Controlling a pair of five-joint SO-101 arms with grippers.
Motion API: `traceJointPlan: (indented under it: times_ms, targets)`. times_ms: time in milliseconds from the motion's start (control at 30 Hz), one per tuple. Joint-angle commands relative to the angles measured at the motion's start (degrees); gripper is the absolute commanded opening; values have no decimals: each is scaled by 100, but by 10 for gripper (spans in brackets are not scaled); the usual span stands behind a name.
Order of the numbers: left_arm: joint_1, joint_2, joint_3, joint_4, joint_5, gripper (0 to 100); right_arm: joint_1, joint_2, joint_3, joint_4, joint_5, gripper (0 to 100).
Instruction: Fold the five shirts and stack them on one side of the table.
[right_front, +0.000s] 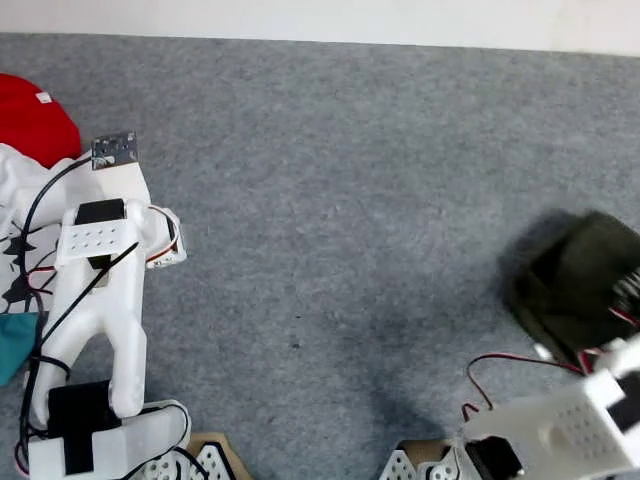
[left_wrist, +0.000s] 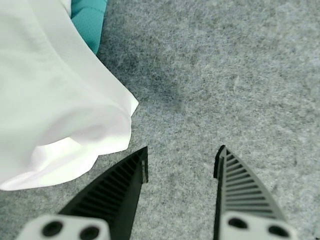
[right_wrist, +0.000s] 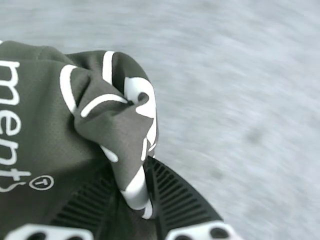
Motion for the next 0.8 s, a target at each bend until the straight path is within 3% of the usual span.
traceJointPlan:
  times_ms: [0, 167, 300, 500, 667, 767]
  targets:
    - [127, -13, -22, -62, 62, 232, 813, -75, -251, -40, -18, 5]
    - [127, -13, -22, -44, 62, 232, 1464, -75, -259, -57, -18, 9]
    - [127, -13, -22, -44, 62, 232, 1569, -75, -295, -66, -53, 50]
    - [127, -13, -22, -44, 62, 232, 1270, -127, -347, 180, -62, 278]
    - [189, -13, -13, -53, 62, 232, 787, -356, -1270, 1279, -79, 282]
    - [215, -22, 48, -70, 62, 232, 374, -497, -1719, 1789, -484, 282]
